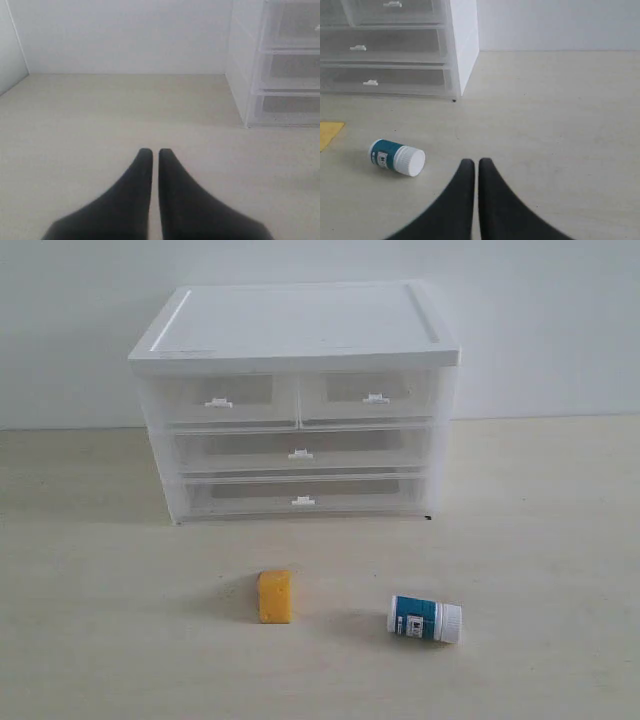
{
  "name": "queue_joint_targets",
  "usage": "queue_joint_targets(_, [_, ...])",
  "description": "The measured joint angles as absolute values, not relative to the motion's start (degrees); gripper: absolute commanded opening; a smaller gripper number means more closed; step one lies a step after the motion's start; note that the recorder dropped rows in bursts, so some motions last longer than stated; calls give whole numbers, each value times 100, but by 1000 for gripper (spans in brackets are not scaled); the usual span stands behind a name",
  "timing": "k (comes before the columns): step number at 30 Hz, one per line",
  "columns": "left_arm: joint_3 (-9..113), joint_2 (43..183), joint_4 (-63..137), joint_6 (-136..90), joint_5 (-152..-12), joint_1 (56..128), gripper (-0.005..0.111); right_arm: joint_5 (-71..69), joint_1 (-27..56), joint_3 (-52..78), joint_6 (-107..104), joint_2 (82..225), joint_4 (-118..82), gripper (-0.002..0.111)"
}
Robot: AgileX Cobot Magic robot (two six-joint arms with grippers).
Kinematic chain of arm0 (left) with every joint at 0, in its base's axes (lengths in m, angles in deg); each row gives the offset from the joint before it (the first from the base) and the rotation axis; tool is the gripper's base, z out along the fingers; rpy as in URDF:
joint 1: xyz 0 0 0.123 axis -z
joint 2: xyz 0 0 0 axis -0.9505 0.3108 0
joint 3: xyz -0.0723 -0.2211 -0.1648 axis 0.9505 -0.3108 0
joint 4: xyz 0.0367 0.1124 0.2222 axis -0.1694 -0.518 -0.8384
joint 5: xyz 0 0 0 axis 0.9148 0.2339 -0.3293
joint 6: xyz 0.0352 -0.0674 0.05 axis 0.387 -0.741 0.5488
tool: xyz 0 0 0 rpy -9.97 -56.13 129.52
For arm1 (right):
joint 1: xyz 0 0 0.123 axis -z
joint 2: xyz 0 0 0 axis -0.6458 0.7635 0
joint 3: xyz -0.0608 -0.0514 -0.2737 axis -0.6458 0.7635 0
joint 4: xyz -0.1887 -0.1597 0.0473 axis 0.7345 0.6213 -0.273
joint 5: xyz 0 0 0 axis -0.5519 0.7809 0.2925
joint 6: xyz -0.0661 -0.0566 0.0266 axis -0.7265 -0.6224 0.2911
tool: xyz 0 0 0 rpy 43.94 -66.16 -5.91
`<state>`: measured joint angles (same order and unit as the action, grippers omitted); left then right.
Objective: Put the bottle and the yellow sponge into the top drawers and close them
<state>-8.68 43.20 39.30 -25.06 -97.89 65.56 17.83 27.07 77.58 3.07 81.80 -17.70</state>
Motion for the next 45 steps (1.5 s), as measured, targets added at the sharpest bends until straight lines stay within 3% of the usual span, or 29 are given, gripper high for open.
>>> queue_joint_targets(4, [-868,4320,4088,-2684,-9799,6556,4,1783,2707,7758,307,8180,-1770,0])
queue_joint_targets(12, [-868,4320,7369,-4921,-9826,6556,4,1783,2707,7758,307,8180,-1770,0])
queue_joint_targets(25, [-868,4320,7977,-4909,-9766,6556,4,1783,2707,7758,307,8180,-1770,0])
queue_joint_targets(34, [31,4539,11050,-1060,-9597,6556,4,1783,2707,7758,307,8180,-1770,0])
queue_joint_targets(45, [2319,7817,12208,874,-11164,6556,4,1783,2707,7758,295,8180,-1770,0])
